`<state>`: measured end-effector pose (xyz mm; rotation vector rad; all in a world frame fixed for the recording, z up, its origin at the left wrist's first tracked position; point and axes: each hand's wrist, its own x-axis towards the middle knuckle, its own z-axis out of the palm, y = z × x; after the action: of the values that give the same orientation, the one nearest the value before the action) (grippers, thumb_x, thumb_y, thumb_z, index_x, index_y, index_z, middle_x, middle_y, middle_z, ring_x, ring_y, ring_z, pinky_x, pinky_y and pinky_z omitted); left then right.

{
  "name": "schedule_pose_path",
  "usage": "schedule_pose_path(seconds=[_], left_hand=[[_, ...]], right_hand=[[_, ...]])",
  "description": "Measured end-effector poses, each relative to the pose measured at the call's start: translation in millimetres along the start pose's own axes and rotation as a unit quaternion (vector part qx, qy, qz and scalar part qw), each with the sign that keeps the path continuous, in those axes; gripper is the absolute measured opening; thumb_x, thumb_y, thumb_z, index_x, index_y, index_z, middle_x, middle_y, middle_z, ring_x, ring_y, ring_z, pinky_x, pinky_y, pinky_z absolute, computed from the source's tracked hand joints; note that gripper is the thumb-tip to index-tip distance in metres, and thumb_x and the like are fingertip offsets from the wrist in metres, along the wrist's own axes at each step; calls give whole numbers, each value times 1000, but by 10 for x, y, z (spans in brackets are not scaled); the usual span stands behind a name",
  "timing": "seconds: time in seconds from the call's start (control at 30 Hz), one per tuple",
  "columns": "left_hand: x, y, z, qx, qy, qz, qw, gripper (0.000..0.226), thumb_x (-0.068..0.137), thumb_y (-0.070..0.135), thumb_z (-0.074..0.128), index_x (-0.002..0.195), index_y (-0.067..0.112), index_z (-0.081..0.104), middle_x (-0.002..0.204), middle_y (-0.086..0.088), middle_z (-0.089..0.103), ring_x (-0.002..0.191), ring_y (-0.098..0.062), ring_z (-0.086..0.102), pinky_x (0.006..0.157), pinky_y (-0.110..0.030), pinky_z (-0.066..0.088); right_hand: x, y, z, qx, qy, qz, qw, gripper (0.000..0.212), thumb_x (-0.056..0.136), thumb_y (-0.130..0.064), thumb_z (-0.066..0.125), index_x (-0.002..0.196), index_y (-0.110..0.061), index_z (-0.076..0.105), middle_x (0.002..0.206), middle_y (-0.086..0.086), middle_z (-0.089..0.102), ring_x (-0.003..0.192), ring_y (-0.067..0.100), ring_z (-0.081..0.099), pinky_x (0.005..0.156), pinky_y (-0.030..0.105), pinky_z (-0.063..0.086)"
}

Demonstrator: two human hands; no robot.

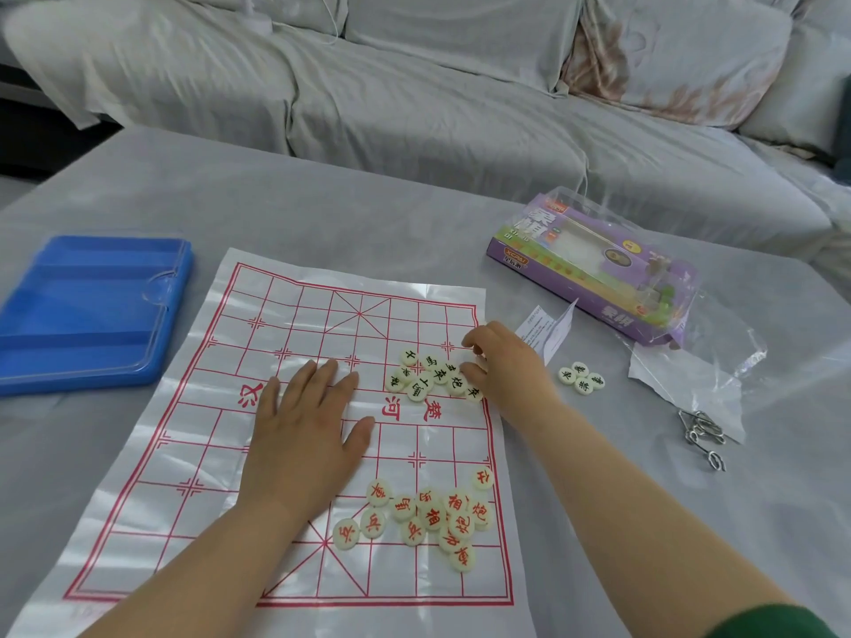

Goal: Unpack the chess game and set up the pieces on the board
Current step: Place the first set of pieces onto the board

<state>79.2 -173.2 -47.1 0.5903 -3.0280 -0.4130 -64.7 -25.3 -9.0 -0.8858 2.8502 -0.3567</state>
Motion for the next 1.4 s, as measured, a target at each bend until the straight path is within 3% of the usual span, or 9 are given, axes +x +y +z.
schedule_pose_path(seconds=[0.13, 0.3, 0.5, 0.67, 0.73, 0.83, 0.97, 1.13, 1.4], left_hand=[[-2, -8, 9, 3, 2, 4, 1000, 96, 57, 58, -16, 143, 30, 19, 153, 6, 10, 142, -15, 2, 113, -37, -5], [-2, -7, 6, 5, 3, 2, 1000, 97, 56, 57, -17, 143, 30, 18, 154, 6, 9, 142, -14, 1, 113, -37, -5], [-6, 0, 3, -6, 13, 5, 1000, 97, 58, 59, -12, 142, 28, 25, 153, 4, 15, 141, -16, 6, 113, -38, -3], [-4, -3, 24, -12, 19, 3, 1000, 95, 60, 60, -9, 140, 26, 30, 151, 3, 20, 141, -17, 10, 113, -38, -2], [-2, 0, 24, -9, 21, 4, 1000, 96, 60, 60, -9, 140, 26, 31, 151, 3, 20, 141, -17, 11, 113, -38, -1], [-1, 8, 23, -7, 19, 6, 1000, 96, 60, 60, -8, 140, 25, 31, 151, 2, 21, 141, -17, 11, 113, -38, 0], [-6, 10, 24, -15, 24, 5, 1000, 84, 70, 60, 2, 139, 25, 33, 151, 2, 23, 141, -18, 12, 113, -39, 0], [-8, 13, 20, -20, 18, 0, 1000, 72, 75, 52, 15, 140, 26, 30, 152, 3, 20, 141, -16, 10, 113, -37, -1], [1, 12, 32, -19, 23, -1, 1000, 79, 72, 58, 5, 140, 27, 29, 152, 3, 19, 141, -16, 9, 113, -37, -2]], right_hand=[[-101, 25, 22, 42, 2, -8, 999, 33, 91, -15, 50, 124, -18, 49, 120, -1, 51, 104, 11, 50, 84, 19, 38], [-173, 94, -7, 76, 15, -2, 997, 34, 89, -20, 54, 124, -21, 50, 119, -4, 50, 90, 2, 42, 79, 14, 34], [-413, 390, -78, 46, 32, 22, 998, 25, 91, -16, 49, 116, -17, 56, 122, -3, 49, 106, 13, 48, 82, 17, 34], [-576, 787, -157, 76, 123, 150, 978, 30, 85, -7, 56, 115, -8, 57, 124, 8, 44, 117, 25, 43, 88, 22, 31], [-551, 908, -214, 94, 103, 205, 969, 40, 85, -7, 56, 125, -8, 50, 132, 11, 39, 124, 28, 36, 98, 27, 27], [-480, 997, -247, 87, 29, 214, 972, 48, 86, -12, 57, 132, -11, 43, 138, 13, 37, 128, 31, 32, 105, 29, 22], [-407, 942, -237, 82, 0, 175, 981, 38, 84, -13, 59, 122, -11, 53, 130, 11, 45, 117, 28, 43, 99, 28, 30], [-387, 875, -259, 95, -8, 170, 981, 31, 85, -9, 57, 116, -7, 52, 124, 11, 46, 92, 17, 43, 76, 19, 30], [-398, 863, -291, 33, -44, 137, 989, 24, 86, -14, 55, 110, -7, 53, 108, 11, 53, 83, 17, 44, 74, 23, 34]])
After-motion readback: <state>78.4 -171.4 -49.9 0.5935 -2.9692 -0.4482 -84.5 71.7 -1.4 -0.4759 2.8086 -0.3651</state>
